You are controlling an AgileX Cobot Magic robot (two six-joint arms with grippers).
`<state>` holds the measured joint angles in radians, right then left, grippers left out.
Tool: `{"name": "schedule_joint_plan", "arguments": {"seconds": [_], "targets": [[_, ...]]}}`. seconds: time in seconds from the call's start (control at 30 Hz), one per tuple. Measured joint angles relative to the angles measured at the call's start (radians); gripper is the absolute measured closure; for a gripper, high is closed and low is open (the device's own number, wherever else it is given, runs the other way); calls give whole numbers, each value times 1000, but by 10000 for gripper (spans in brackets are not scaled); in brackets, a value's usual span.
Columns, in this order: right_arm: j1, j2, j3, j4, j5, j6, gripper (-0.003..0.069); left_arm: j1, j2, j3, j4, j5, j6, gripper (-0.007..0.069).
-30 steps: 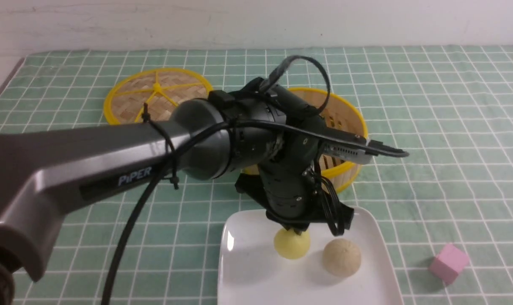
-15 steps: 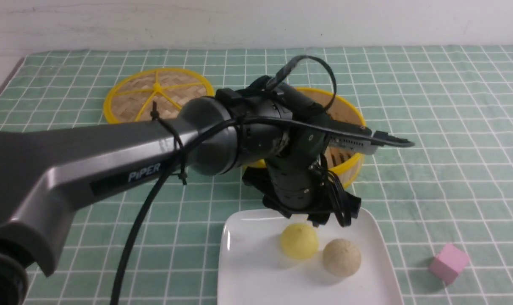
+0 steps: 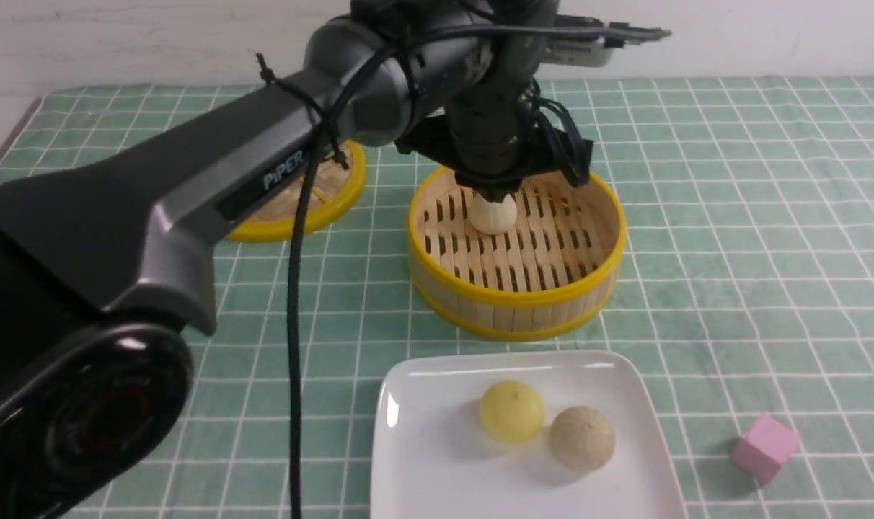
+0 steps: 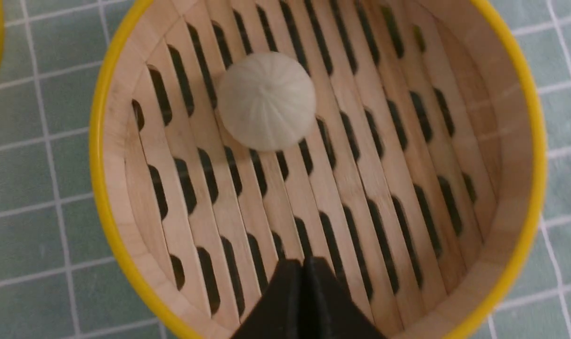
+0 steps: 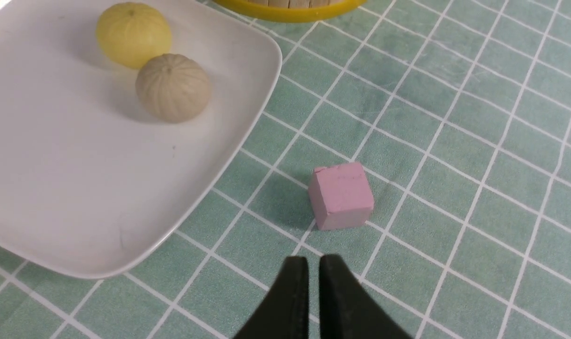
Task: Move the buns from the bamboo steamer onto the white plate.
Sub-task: 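Reach into the bamboo steamer and grasp a bun with the left gripper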
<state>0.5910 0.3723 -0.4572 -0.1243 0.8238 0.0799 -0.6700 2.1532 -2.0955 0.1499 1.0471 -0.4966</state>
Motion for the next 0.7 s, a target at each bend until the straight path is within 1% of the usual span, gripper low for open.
{"name": "schedule_joint_plan", "arguments": {"seconds": [0.13,0.23,0.33,0.4,0.5,0.57,0.63,0.67,0.7], "targets": [[0,0,0,0,0,0,594,67,64,-41,-96,-44,-4,606],[0,0,0,0,-1,0,594,90,102,-43,-111,-106,-5,560],[0,0,0,-2,-1,0,594,94,129,-43,-104,-169,-6,481],[0,0,0,-6,-1,0,590,94,141,-43,-104,-213,-11,400],[0,0,0,-12,-1,0,587,94,153,-44,-104,-256,-15,300],[0,0,0,-12,-1,0,587,94,165,-44,-101,-274,-15,258],[0,0,0,-12,-1,0,587,94,180,-47,-98,-292,-16,234],[0,0,0,-12,-1,0,587,94,198,-48,-99,-300,-16,239],[0,0,0,-12,-1,0,587,94,208,-49,-99,-300,-17,261]]}}
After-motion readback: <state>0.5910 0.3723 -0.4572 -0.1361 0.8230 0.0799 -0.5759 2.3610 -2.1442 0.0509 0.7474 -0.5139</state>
